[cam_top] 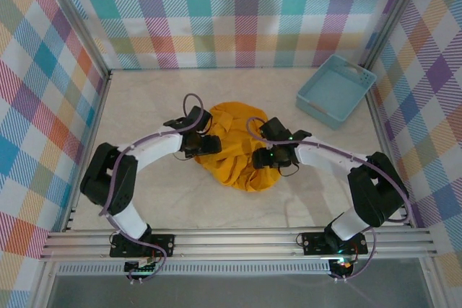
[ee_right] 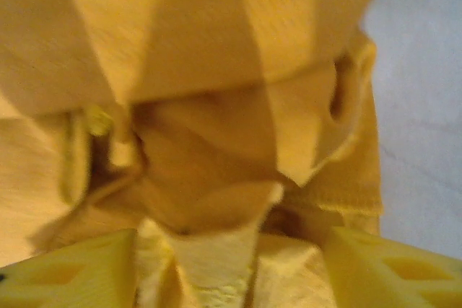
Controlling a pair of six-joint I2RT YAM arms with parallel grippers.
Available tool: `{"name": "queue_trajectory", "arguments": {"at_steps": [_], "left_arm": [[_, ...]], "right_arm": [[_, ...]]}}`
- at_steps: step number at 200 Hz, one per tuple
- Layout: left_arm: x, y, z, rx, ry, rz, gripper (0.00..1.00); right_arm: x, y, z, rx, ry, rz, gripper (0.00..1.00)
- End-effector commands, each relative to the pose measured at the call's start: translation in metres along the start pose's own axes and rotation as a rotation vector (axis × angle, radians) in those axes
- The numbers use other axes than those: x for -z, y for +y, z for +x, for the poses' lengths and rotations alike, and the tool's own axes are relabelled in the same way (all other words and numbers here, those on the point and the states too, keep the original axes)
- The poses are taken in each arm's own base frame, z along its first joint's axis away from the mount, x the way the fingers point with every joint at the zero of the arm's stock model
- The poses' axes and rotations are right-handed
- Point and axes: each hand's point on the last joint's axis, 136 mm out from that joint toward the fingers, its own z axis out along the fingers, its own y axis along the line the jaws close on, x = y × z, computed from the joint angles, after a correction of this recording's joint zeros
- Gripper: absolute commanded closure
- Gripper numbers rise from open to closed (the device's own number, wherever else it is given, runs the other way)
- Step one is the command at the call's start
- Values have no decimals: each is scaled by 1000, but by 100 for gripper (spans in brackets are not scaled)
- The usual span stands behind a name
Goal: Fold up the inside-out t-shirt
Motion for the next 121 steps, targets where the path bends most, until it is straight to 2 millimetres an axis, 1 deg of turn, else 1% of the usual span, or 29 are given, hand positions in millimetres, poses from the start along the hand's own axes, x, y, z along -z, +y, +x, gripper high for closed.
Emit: {"name": "queue_trajectory", "arguments": {"at_steps": [1,3,9,10,11,19,34,45,51,56,74,77,78,79,80,85,89,90,91,99,103,105,107,109,114,116,117,119,121], "left_arm": [[-1,-7,-1,9,13,14,41],[0,-7,-1,9,11,13,43],[1,-6,-3,10,4,9,49],[1,-6,-3,10,3,7,50],[2,-6,-3,9,1,6,51],[6,-5,-6,10,-14,-3,60],[17,-4,-13,5,-47,-18,79],[28,-3,-20,-5,-78,-32,92],[36,-1,-25,-9,-102,-48,97],[43,1,-28,-12,-121,-59,100],[76,6,-45,-12,-209,-84,100],[84,6,-48,-10,-227,-82,100],[86,6,-49,-8,-234,-82,100],[89,6,-50,-7,-239,-80,100],[91,6,-51,-6,-245,-79,100],[104,7,-56,0,-276,-77,100],[115,8,-60,5,-303,-72,100],[118,8,-61,7,-310,-70,100],[121,8,-62,9,-316,-68,100],[147,9,-70,24,-376,-50,100],[158,9,-74,30,-404,-39,100],[165,9,-75,33,-418,-32,100],[172,8,-77,33,-435,-23,100],[178,8,-79,36,-449,-16,100],[193,8,-82,39,-484,-5,100],[199,9,-83,43,-499,-1,100],[202,9,-84,44,-506,-1,100],[207,9,-85,45,-520,4,100],[213,9,-85,48,-534,8,100]], "right_arm": [[-2,1,11,-40,43,-7,48],[-2,1,11,-40,43,-4,49],[-1,-1,11,-35,42,5,58],[-1,-1,11,-35,42,5,58],[0,-1,10,-33,39,7,61],[6,-5,7,-22,24,32,74],[20,-17,-2,-5,-24,108,89],[35,-27,-11,15,-73,174,97],[44,-33,-16,21,-108,214,100],[52,-38,-21,29,-137,247,100],[86,-52,-38,56,-248,339,100],[90,-54,-40,60,-261,350,100],[97,-54,-43,66,-283,359,100],[97,-54,-43,66,-283,359,100],[102,-56,-46,67,-299,368,100],[115,-58,-51,76,-332,387,100],[120,-59,-53,76,-348,393,100],[128,-60,-56,78,-368,403,100],[128,-60,-56,78,-368,403,100],[151,-61,-66,84,-430,415,100],[167,-63,-73,88,-473,421,100],[170,-62,-74,89,-481,421,100],[180,-62,-77,89,-507,421,100],[182,-62,-78,91,-514,422,100],[198,-62,-84,96,-553,421,100],[208,-62,-88,94,-578,420,100],[208,-62,-88,94,-578,420,100],[217,-62,-92,95,-601,418,100],[221,-62,-93,93,-611,418,100]]}}
